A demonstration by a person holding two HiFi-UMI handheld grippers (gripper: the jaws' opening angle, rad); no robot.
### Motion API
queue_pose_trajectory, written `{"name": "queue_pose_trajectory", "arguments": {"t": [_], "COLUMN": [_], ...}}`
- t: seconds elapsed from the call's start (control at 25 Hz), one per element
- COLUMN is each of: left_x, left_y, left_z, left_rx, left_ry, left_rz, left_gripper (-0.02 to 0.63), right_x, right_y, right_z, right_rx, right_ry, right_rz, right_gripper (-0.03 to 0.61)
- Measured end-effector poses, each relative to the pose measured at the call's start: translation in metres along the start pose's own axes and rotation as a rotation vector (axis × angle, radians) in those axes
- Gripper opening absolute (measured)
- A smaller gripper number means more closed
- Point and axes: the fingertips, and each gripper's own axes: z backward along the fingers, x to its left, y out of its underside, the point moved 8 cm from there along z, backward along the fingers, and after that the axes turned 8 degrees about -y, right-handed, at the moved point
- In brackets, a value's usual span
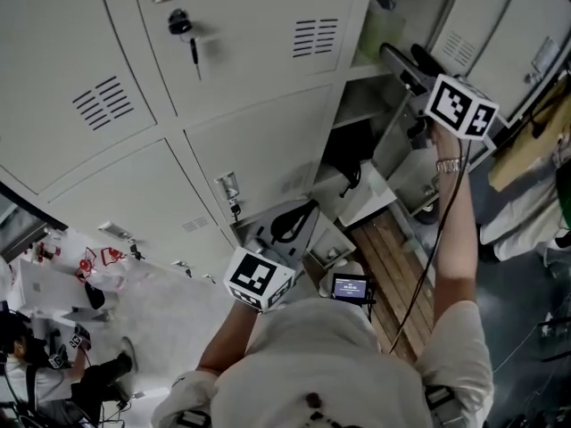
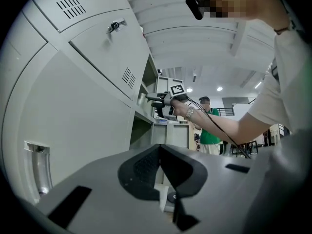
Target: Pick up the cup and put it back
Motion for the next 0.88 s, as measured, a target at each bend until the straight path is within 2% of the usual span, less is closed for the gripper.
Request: {"name": "queue_pose_trajectory", "arguments": {"t": [0.28,0.56,0.72,0.88], "left_x": [0.006,0.012,0.021,0.023], "left_y": [0.005,0.006,0.009,0.01], "left_z": [0.001,0.009,0.018,0.019], "left_rx": [0.015,0.028,0.036,0.029], "left_ry": [-0.026,-0.075,-0.122,-0.13], "left_rz": [-0.003,-0.018,-0.007,-0.004], "left_gripper": [0.008,0.008,0.008,0.008], "right_x": [-0.01,-0.018,-0.02,-0.017], "right_y": [-0.004,-0.004,-0.003,-0.001], "right_z": [-0.029,-0.054,-0.055,-0.046], "right_rx": [0.058,0.093,0.095,0.054], "right_ry": [-0.031,0.0,0.014,0.013], "right_rz": [0.014,0.063,0.074,0.079], "right_gripper": [0.354,0.353,0.336,0.33]}}
